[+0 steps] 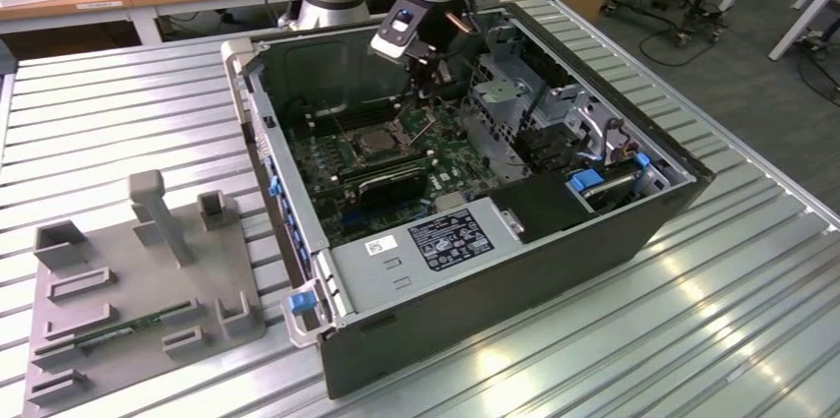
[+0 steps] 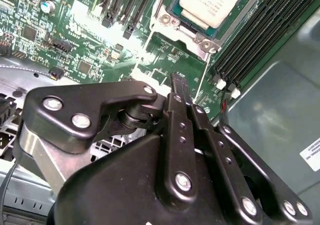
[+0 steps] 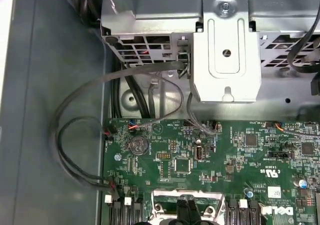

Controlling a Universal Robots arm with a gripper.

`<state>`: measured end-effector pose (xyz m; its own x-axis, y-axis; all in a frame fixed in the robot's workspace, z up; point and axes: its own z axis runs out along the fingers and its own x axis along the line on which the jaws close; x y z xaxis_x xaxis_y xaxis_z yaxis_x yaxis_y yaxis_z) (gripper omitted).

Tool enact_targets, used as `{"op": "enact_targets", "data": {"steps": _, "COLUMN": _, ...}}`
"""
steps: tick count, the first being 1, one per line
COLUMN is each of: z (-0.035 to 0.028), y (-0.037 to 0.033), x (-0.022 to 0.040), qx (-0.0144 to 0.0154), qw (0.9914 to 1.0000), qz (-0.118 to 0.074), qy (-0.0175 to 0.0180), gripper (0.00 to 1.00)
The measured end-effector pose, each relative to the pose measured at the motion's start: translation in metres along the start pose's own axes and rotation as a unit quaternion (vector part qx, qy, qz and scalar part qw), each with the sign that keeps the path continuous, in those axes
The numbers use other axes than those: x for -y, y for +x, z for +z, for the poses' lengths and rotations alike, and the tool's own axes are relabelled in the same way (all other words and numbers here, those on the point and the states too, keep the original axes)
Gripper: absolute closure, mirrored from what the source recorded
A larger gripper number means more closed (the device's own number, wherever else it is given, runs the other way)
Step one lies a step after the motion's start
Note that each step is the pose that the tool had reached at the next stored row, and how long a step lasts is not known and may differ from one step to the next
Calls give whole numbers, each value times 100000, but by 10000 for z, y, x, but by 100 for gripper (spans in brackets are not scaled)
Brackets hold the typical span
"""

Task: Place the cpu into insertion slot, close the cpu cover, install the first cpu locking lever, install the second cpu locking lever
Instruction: 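Close the cpu cover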

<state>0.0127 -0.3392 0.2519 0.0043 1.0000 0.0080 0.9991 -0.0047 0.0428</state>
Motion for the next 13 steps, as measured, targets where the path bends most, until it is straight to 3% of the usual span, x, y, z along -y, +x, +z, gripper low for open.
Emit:
{"op": "enact_targets", "data": {"steps": 7, "z": -34, "y": 1, "x": -39, "qx": -8, "qw": 100000, "qz": 1, "qy": 55, "gripper": 89}}
{"op": "enact_targets", "data": {"steps": 13, "z": -28, "y": 0, "x": -202, "qx": 5, "qw": 100000, "qz": 1, "qy": 69, "gripper": 89}}
